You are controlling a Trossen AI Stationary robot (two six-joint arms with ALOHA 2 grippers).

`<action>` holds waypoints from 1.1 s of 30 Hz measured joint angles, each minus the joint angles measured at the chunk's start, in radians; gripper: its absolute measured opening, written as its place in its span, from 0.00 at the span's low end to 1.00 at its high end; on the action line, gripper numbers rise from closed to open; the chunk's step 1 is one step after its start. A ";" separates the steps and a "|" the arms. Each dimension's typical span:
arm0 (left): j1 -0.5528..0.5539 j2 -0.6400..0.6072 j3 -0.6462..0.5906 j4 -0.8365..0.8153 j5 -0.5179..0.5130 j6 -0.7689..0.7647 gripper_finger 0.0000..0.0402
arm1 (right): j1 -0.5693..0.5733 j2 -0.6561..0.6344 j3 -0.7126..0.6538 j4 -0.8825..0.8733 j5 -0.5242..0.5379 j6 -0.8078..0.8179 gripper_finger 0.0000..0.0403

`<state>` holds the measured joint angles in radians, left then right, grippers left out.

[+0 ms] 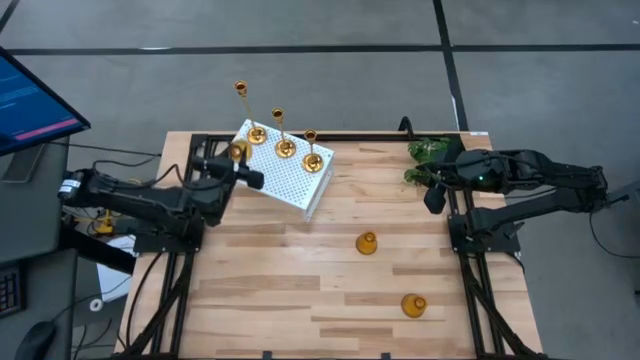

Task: Pick & Place candle stick holders
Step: Put the bottom left brown glass candle holder on the shelf

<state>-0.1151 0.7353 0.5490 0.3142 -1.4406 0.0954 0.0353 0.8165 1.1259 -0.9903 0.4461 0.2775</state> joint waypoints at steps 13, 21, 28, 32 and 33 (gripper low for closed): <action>0.152 -0.003 -0.144 -0.001 0.120 -0.237 0.40 | 0.000 0.000 0.000 0.009 -0.002 -0.042 0.30; 0.278 -0.003 -0.167 -0.011 0.311 -0.292 0.40 | 0.001 0.000 0.000 0.011 -0.002 -0.044 0.30; 0.387 -0.013 -0.160 -0.118 0.526 -0.465 0.40 | 0.001 0.000 0.000 0.012 -0.002 -0.042 0.30; 0.387 -0.041 -0.150 -0.134 0.550 -0.416 0.40 | 0.001 0.000 0.000 0.012 -0.002 -0.042 0.30; 0.387 -0.051 -0.146 -0.139 0.548 -0.409 0.40 | 0.001 0.000 0.000 0.013 -0.002 -0.041 0.30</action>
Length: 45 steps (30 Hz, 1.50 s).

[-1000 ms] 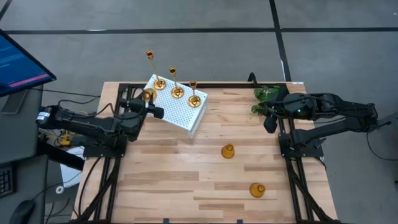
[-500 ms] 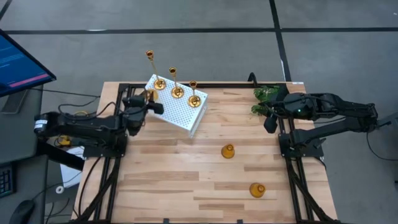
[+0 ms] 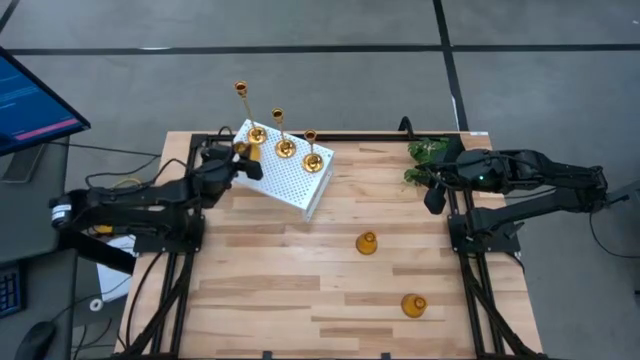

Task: Pick & Place candle stick holders
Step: Put the bottom left brown glass candle holder on the shelf

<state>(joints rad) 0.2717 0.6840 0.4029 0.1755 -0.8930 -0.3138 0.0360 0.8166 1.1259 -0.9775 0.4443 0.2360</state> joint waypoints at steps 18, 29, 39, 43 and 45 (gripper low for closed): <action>0.000 -0.030 0.127 -0.340 0.140 -0.118 0.39 | 0.000 0.001 0.000 0.037 0.002 -0.008 0.30; 0.031 -0.047 0.249 -0.571 0.170 -0.114 0.39 | 0.000 0.001 0.000 0.044 0.002 -0.008 0.30; 0.064 -0.020 0.256 -0.612 0.212 -0.113 0.40 | 0.000 0.001 0.000 0.044 0.002 -0.008 0.30; 0.086 -0.019 0.256 -0.615 0.213 -0.094 0.40 | 0.000 0.001 0.000 0.044 0.002 -0.007 0.30; 0.094 -0.019 0.256 -0.614 0.213 -0.087 0.40 | 0.000 0.001 0.000 0.044 0.002 -0.007 0.30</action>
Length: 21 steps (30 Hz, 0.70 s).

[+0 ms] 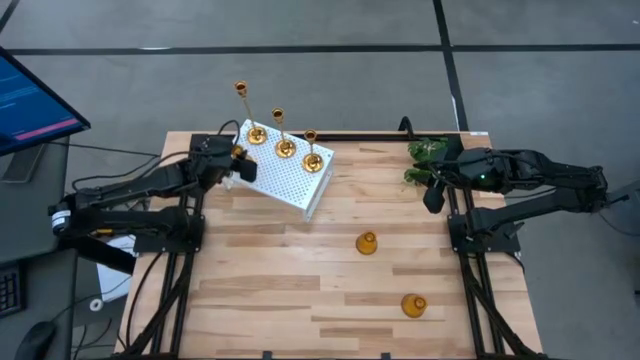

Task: Pick & Place candle stick holders
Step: Put the bottom left brown glass candle holder on the shelf

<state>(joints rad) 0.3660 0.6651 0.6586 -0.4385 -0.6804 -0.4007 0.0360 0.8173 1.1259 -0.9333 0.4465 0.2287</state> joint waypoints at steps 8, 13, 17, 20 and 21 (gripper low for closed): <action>0.002 0.000 0.001 0.005 0.035 0.035 0.43 | 0.000 0.000 0.000 0.000 0.000 0.000 0.30; 0.002 0.000 0.001 0.001 0.053 0.064 0.57 | 0.000 0.000 0.000 0.000 -0.001 0.000 0.30; 0.002 0.000 0.001 0.005 0.053 0.064 0.67 | 0.000 0.000 0.000 0.000 -0.002 0.000 0.30; 0.002 0.000 0.001 0.014 0.054 0.064 0.72 | 0.000 0.000 0.000 0.000 -0.002 0.000 0.30; 0.002 -0.001 0.001 0.022 0.054 0.064 0.73 | 0.000 0.000 0.000 0.000 -0.002 0.000 0.31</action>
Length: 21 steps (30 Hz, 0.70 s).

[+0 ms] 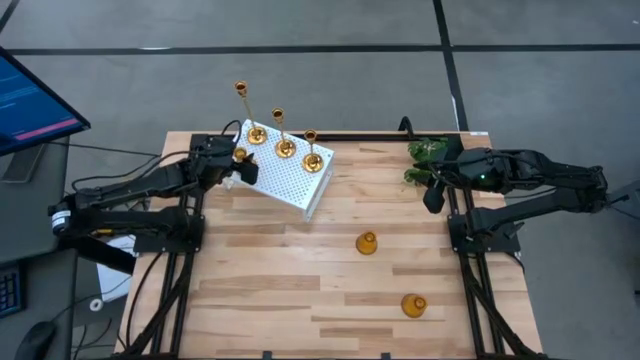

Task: Pick & Place candle stick holders
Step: Put the bottom left brown glass candle holder on the shelf

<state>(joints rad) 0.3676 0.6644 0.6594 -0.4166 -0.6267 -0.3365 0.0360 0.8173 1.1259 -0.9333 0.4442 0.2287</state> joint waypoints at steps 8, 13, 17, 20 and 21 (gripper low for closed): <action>0.000 -0.004 0.000 0.018 0.000 0.000 0.79 | 0.000 0.000 0.000 0.000 0.001 0.000 0.47; 0.000 -0.004 0.000 0.022 0.000 0.019 0.83 | 0.000 0.000 0.000 0.000 0.001 0.005 0.55; 0.000 -0.004 0.004 0.028 0.000 0.045 0.83 | 0.000 0.000 0.000 0.000 0.001 0.007 0.57; 0.000 -0.003 0.019 0.032 -0.005 0.075 0.83 | 0.000 0.000 0.000 0.000 0.001 0.008 0.56; 0.000 -0.003 0.021 0.031 -0.015 0.086 0.83 | 0.000 0.000 0.000 0.000 0.001 0.008 0.55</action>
<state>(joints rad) 0.3676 0.6611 0.6806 -0.3853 -0.6415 -0.2502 0.0357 0.8173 1.1259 -0.9333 0.4454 0.2367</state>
